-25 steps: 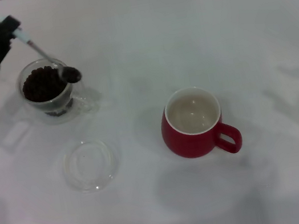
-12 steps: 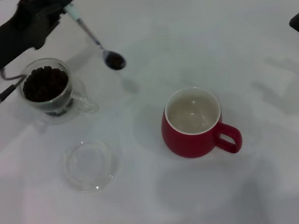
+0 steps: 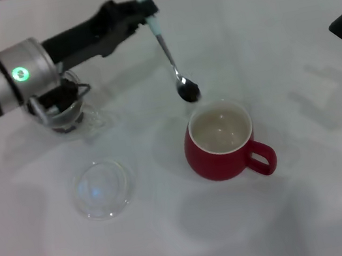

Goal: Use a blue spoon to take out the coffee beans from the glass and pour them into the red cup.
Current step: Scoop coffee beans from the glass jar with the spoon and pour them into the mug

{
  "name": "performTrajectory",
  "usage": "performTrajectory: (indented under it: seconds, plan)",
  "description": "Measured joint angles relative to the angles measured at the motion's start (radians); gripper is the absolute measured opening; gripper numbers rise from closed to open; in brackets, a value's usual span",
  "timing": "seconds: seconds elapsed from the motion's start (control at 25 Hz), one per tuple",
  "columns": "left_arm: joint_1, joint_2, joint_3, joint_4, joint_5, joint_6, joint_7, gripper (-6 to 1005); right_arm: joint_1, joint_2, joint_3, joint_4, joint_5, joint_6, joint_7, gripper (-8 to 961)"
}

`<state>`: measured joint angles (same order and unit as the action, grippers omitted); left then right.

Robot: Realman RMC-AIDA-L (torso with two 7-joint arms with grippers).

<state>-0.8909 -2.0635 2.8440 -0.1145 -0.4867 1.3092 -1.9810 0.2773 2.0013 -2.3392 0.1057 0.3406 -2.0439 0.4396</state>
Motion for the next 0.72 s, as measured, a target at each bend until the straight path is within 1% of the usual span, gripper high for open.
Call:
performTrajectory:
  seconds: [0.12,0.2,0.24,0.32,0.36,0.52,0.72]
  plan:
    - [-0.022,-0.004,0.000,0.044,0.057,-0.037,0.068,130,-0.006,0.000,0.000,0.000,-0.003,0.006,0.002,644]
    - [-0.029,-0.004,0.000,0.051,0.067,-0.041,0.087,129,-0.012,0.000,0.000,0.000,-0.003,0.006,0.002,644]
    - [-0.048,-0.006,0.000,0.072,0.093,-0.046,0.149,129,-0.014,0.000,0.000,0.000,-0.003,0.004,0.002,644]
    - [-0.065,-0.006,0.000,0.089,0.113,-0.045,0.201,129,-0.017,0.000,0.000,0.001,-0.002,0.000,0.004,645]
    - [-0.085,-0.007,0.000,0.105,0.135,-0.044,0.249,129,-0.019,0.000,0.000,0.001,-0.002,-0.001,0.004,645]
    - [-0.114,-0.010,0.000,0.130,0.167,-0.045,0.328,130,-0.028,0.000,0.000,0.006,0.003,-0.005,0.007,646]
    - [-0.126,-0.009,0.000,0.130,0.187,-0.055,0.408,130,-0.031,-0.001,0.000,0.009,0.005,-0.007,0.008,644]
